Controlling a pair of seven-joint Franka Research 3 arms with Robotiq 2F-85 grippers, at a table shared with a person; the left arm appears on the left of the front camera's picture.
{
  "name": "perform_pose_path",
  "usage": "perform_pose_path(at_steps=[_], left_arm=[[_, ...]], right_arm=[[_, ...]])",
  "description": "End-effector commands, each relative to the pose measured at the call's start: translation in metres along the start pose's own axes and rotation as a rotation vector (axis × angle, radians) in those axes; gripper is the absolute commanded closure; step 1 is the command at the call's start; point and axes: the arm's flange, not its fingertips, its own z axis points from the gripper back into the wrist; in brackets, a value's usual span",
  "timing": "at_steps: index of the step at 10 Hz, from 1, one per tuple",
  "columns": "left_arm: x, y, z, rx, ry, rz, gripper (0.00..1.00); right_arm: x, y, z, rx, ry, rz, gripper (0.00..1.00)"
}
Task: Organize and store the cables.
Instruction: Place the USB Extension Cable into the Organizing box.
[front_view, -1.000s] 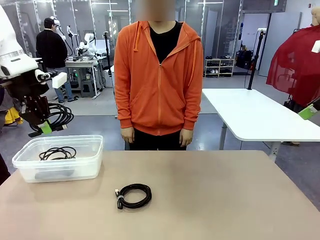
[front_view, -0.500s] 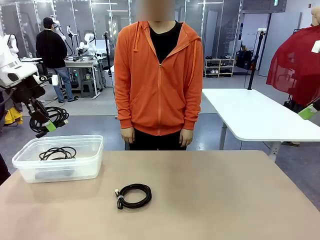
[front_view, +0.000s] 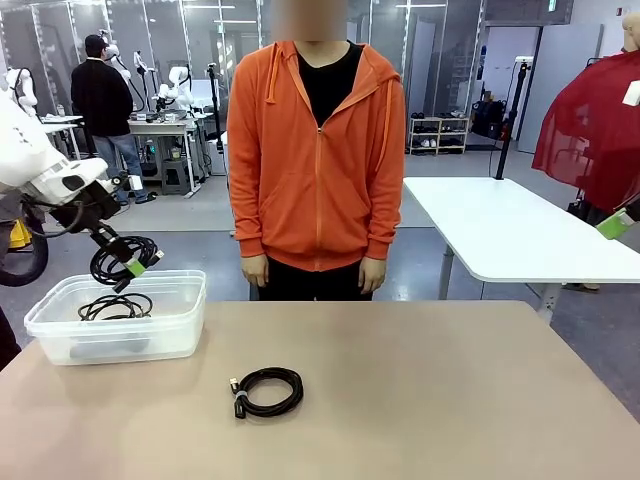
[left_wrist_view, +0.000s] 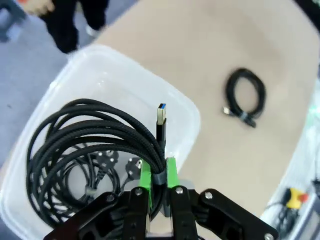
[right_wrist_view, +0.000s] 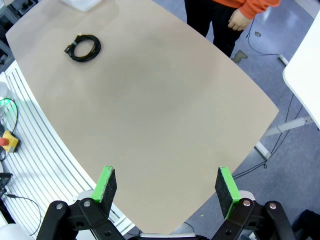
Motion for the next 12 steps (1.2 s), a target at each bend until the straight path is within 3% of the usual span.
perform_pose_path(at_steps=[1, 8, 12], left_arm=[[0.001, 0.001, -0.006, 0.034, -0.042, 0.051, 0.86], [0.003, 0.002, -0.008, 0.015, -0.016, 0.037, 0.86], [0.007, 0.025, -0.043, -0.02, -0.048, 0.073, 0.86]], right_arm=[[-0.001, 0.001, 0.001, 0.0, 0.008, 0.005, 0.0], [-0.001, 0.001, 0.001, 0.0, 0.008, 0.005, 0.0], [-0.001, 0.001, 0.001, 0.0, 0.008, 0.005, 0.0]])
